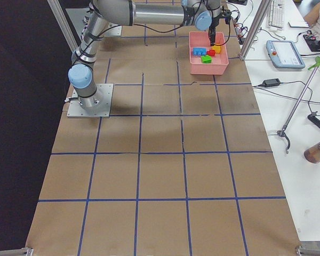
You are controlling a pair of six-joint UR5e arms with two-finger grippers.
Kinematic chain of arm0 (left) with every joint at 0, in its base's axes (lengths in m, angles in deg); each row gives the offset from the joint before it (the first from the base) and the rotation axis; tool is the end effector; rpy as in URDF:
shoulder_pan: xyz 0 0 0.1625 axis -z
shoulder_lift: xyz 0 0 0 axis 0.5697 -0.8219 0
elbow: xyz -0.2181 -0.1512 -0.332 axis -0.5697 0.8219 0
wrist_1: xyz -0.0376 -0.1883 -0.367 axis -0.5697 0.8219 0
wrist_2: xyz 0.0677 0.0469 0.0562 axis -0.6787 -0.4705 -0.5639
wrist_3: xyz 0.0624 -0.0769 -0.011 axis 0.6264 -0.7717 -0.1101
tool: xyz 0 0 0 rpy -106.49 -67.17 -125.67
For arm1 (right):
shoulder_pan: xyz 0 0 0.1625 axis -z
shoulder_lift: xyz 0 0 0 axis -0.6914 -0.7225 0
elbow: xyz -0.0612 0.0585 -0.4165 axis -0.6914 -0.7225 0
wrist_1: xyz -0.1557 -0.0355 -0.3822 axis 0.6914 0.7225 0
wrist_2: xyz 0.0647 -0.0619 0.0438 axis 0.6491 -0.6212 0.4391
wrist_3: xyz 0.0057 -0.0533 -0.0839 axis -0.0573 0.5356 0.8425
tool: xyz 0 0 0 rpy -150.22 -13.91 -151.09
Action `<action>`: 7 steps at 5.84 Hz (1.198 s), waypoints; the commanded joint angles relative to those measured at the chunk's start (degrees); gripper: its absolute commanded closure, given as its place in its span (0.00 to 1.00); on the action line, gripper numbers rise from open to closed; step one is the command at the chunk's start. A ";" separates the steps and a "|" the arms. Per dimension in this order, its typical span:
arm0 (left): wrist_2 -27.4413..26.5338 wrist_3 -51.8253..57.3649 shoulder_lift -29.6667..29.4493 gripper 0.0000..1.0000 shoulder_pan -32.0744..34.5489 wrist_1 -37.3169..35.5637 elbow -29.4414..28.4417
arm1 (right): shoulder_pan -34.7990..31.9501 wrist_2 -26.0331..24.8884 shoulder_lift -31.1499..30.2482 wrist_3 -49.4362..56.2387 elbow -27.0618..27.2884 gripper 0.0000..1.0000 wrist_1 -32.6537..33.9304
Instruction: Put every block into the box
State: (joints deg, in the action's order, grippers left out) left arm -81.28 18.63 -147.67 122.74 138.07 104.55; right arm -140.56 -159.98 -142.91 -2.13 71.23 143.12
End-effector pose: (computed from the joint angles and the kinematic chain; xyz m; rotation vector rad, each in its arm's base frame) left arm -0.1162 -0.5492 0.4731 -0.1116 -3.1242 0.1119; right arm 0.2136 -0.6671 0.4259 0.1146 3.1120 -0.2369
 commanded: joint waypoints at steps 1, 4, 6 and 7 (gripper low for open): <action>0.26 0.02 0.07 0.01 -0.03 -0.83 -0.06 | 6.70 -0.05 -11.65 7.38 11.73 0.00 -5.40; 0.44 0.11 0.33 0.01 0.14 -1.72 -0.14 | 7.08 -0.40 -24.53 7.86 18.93 0.00 -17.06; 0.35 0.11 1.12 0.01 0.41 -3.31 0.03 | 6.73 -0.31 -25.34 7.77 19.01 0.00 -17.53; 0.44 0.11 1.30 0.01 0.06 -3.65 -0.14 | 6.73 -0.23 -24.90 7.77 18.93 0.00 -17.27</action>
State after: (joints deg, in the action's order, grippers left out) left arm -80.87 18.72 -146.61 122.98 134.73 104.49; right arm -133.79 -160.30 -168.09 5.64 90.19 125.77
